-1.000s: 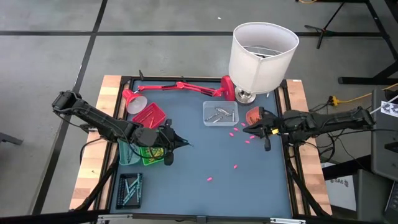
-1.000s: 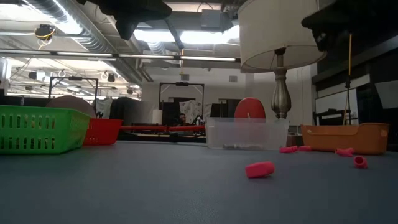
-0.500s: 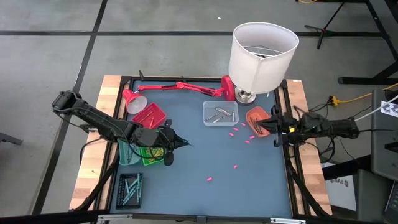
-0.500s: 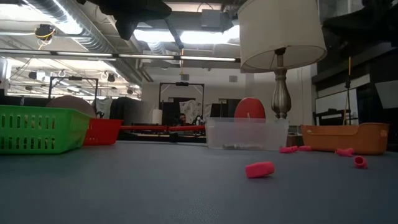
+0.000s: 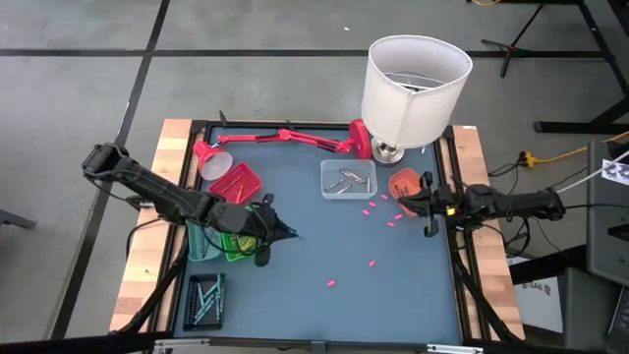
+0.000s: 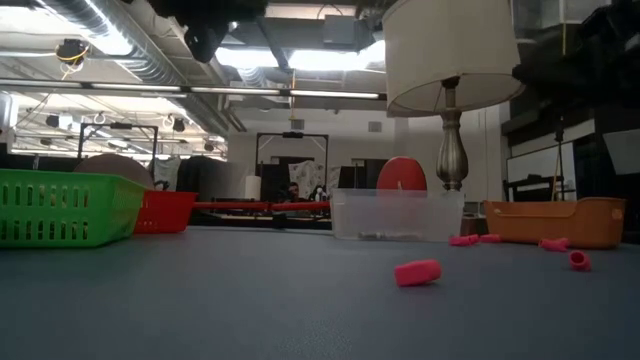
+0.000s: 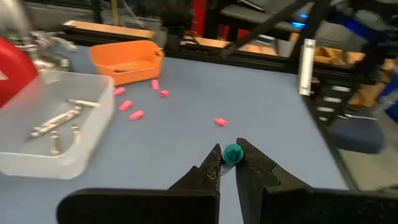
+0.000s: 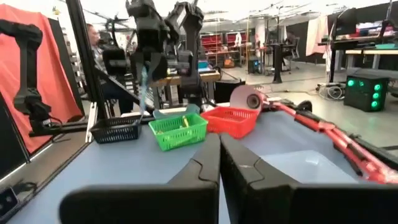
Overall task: Sort crayons
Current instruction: Put the dark green crayon into the black bin
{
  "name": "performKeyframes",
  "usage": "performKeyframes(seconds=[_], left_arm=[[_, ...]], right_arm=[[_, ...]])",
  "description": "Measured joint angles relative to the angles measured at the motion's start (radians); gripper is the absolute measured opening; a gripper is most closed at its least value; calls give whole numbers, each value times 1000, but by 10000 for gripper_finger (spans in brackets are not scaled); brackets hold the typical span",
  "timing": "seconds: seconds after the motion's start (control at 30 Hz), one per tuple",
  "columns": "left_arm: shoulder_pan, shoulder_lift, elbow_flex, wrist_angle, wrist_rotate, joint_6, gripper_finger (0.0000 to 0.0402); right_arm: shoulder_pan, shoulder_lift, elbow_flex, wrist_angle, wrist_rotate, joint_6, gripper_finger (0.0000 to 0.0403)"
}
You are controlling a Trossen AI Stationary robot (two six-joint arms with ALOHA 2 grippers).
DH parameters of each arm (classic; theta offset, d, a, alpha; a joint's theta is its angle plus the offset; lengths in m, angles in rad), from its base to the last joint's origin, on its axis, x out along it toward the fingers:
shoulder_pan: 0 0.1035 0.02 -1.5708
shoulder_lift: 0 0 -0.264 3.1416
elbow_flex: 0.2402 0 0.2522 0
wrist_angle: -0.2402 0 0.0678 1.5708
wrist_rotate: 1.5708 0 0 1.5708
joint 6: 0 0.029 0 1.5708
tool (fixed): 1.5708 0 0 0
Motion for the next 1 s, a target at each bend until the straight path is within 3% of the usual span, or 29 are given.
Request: performKeyframes(seconds=[0.17,0.33,0.5,0.77,1.0], left_arm=[[-37,-6,0,-1,28,-10,12],[-88,-7,0,-28,62,-153,12],[-148,-7,0,-74,244,-392,12],[-278,-7,0,-84,559,-828,12],[-412,-8,0,-221,626,-1100,12]], right_arm=[[0,1,-50,56,3,8,5],[0,0,-50,65,59,-54,5],[0,1,-50,32,161,-80,5],[0,6,-50,26,134,-79,5],[0,6,-49,24,130,-79,5]])
